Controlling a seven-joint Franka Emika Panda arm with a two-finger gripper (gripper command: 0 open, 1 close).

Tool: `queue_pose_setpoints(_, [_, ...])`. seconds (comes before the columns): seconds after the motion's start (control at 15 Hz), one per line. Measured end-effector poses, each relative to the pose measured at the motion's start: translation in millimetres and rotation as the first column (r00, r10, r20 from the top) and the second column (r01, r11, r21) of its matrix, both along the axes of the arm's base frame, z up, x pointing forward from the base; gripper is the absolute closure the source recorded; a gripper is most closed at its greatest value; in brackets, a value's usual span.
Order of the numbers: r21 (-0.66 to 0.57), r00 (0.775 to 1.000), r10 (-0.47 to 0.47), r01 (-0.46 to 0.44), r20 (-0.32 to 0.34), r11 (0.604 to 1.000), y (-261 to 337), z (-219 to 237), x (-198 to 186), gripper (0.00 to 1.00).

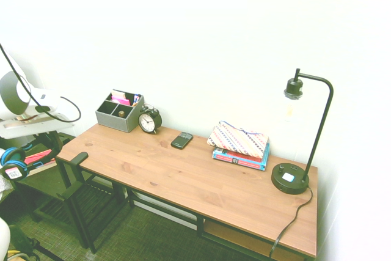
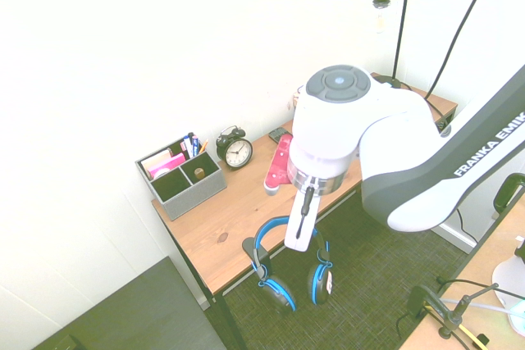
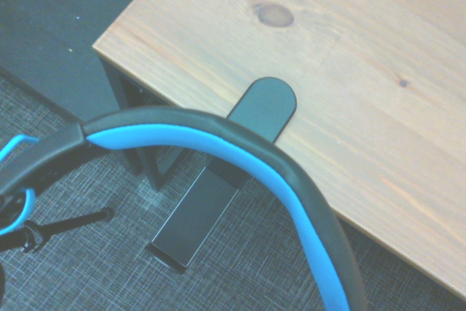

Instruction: Hang the headphone

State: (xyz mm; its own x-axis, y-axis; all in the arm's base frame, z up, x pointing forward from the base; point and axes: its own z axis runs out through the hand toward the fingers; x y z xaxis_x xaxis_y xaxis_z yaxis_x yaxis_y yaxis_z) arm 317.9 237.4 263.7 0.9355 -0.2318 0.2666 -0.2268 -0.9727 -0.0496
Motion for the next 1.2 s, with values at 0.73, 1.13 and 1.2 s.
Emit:
queue_pose_setpoints(0.73, [-0.103,0.996,0.0,0.009,0.087,0.995,11.2,-78.8,-22.9,1.0])
queue_pose_setpoints(1.13, [-0.121,0.999,-0.048,0.05,0.016,0.991,44.6,-192.8,-3.7,1.0])
queue_pose_setpoints(1.2, [-0.116,0.999,-0.049,0.05,0.011,0.992,56.6,-207.2,3.0,1.0])
